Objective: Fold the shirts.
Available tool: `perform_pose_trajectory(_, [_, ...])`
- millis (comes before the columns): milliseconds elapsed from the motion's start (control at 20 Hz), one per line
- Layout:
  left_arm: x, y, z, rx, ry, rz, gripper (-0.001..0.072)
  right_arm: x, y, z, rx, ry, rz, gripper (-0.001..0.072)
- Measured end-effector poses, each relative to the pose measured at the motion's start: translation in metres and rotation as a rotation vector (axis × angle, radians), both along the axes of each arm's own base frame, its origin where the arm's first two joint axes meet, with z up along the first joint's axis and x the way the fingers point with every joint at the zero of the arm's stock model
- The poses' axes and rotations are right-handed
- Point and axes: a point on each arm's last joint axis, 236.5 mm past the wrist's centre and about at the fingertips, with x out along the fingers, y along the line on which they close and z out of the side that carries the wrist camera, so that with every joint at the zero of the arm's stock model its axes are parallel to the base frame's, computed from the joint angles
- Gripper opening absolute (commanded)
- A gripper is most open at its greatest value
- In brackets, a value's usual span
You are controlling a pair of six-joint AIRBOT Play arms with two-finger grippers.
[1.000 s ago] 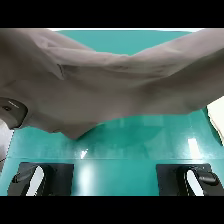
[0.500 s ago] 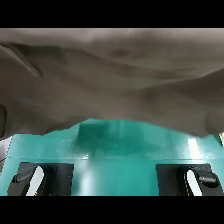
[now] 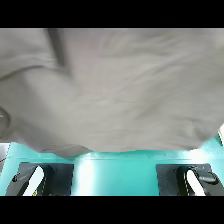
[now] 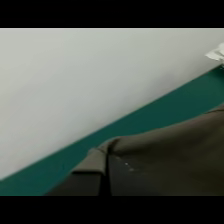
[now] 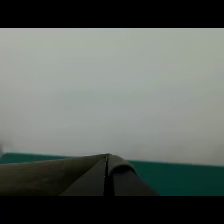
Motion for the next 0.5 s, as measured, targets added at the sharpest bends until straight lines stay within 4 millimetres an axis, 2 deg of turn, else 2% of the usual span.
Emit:
perform_pose_trajectory(100, [0.035,0.008,-0.045,-0.097,0.147,-0.054,0.0021,0.037,-0.003,-0.038,-0.006,0.127,0.016,0.0020])
perform_pose_trajectory(300, [0.087,0.020,-0.133,-0.219,0.334,-0.105,0.0021,0.101,-0.012,-0.127,0.020,0.362,0.031,0.0021])
perform_pose_trajectory(500, [0.129,0.003,-0.202,-0.231,0.400,-0.151,0.0022,0.145,-0.025,-0.203,0.062,0.506,0.004,0.0021])
